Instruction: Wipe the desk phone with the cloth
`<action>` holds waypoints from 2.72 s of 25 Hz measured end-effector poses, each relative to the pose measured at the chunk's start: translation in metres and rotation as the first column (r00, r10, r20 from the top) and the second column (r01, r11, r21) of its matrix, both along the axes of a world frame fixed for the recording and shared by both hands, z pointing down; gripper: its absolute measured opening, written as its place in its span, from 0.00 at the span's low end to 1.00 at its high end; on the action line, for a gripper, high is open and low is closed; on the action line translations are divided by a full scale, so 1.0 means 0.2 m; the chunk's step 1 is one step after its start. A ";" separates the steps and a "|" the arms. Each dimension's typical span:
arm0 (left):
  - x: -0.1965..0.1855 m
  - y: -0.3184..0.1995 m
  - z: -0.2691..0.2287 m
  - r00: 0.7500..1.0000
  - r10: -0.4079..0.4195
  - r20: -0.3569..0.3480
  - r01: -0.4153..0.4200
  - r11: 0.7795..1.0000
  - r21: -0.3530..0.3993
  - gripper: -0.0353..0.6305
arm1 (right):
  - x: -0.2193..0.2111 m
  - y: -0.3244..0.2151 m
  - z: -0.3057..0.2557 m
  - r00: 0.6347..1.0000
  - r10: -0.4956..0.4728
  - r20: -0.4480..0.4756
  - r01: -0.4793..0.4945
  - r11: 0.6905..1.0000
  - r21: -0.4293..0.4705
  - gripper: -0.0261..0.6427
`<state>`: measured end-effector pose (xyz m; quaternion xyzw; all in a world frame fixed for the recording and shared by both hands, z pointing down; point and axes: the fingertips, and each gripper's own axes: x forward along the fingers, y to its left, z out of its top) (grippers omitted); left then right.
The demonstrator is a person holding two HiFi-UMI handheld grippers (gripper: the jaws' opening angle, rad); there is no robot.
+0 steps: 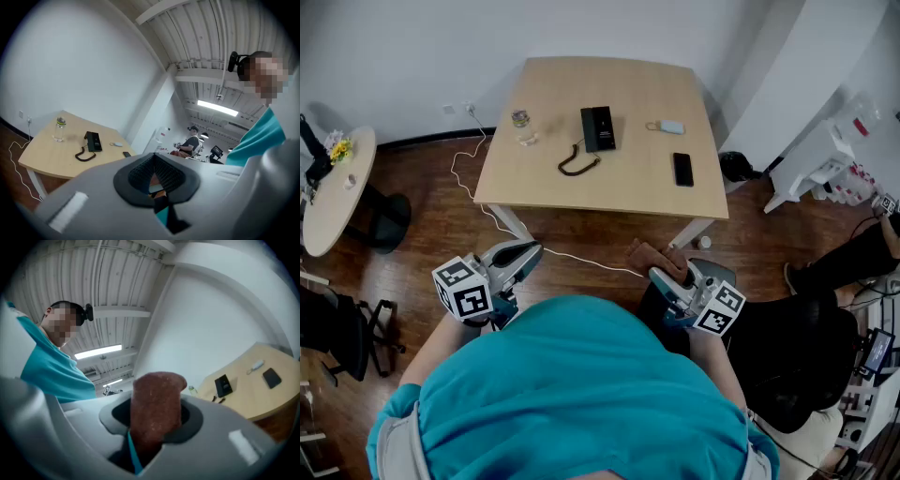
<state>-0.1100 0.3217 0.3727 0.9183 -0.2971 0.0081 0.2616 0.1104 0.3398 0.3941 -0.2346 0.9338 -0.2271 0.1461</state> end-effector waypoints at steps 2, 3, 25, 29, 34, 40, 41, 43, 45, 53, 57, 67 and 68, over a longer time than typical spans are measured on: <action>0.08 -0.02 0.00 1.000 0.003 0.006 -0.003 1.000 0.001 0.06 | 0.06 -0.03 0.00 1.000 -0.014 -0.008 0.014 1.000 0.011 0.24; 0.11 -0.03 0.00 1.000 0.008 0.010 -0.008 1.000 0.000 0.06 | 0.08 -0.05 0.00 1.000 -0.017 -0.012 0.018 1.000 0.017 0.24; -0.39 -1.46 0.16 0.967 0.248 -0.057 -0.248 0.969 0.008 0.06 | -0.50 -1.37 -0.05 0.984 0.143 -0.102 -0.151 0.986 -0.075 0.24; -0.26 -1.64 0.30 0.967 0.249 -0.052 -0.250 0.968 -0.031 0.06 | -0.41 -1.54 0.01 0.984 0.129 -0.121 -0.142 0.984 -0.104 0.24; -0.08 -1.87 0.49 0.979 0.203 0.022 -0.199 0.974 -0.108 0.09 | -0.25 -1.79 0.05 0.994 0.046 -0.102 -0.055 0.995 -0.089 0.24; 0.12 -2.12 0.83 0.981 0.101 0.166 -0.057 0.966 -0.252 0.20 | -0.02 -2.02 0.04 0.992 -0.115 -0.046 0.113 0.993 -0.044 0.24; 0.16 -2.17 0.90 0.980 0.095 0.177 -0.043 0.959 -0.279 0.22 | 0.03 -2.05 0.03 0.990 -0.132 -0.044 0.131 0.991 -0.036 0.24; 0.20 -2.28 1.05 0.977 0.071 0.202 0.001 0.942 -0.336 0.26 | 0.11 -2.09 0.05 0.988 -0.145 -0.044 0.144 0.989 -0.038 0.24; 0.18 -2.41 1.21 0.970 0.059 0.236 0.037 0.923 -0.383 0.30 | 0.14 -2.09 0.08 0.989 -0.137 -0.047 0.134 0.989 -0.062 0.24; 0.24 -2.84 1.54 0.978 0.124 0.165 -0.035 0.888 -0.458 0.46 | 0.20 -2.09 0.21 0.991 0.036 -0.129 -0.057 0.985 -0.165 0.24; 0.33 -2.92 1.63 0.973 0.188 0.132 -0.105 0.875 -0.473 0.48 | 0.18 -2.10 0.27 0.988 0.091 -0.126 -0.118 0.968 -0.220 0.24; 0.49 -2.97 1.61 0.978 0.194 -0.076 -0.206 0.854 -0.479 0.37 | 0.17 -2.14 0.33 0.981 0.067 -0.184 -0.118 0.952 -0.281 0.24; 0.49 -2.97 1.61 0.977 0.193 -0.088 -0.211 0.849 -0.485 0.37 | 0.17 -2.14 0.32 0.980 0.064 -0.187 -0.116 0.953 -0.281 0.24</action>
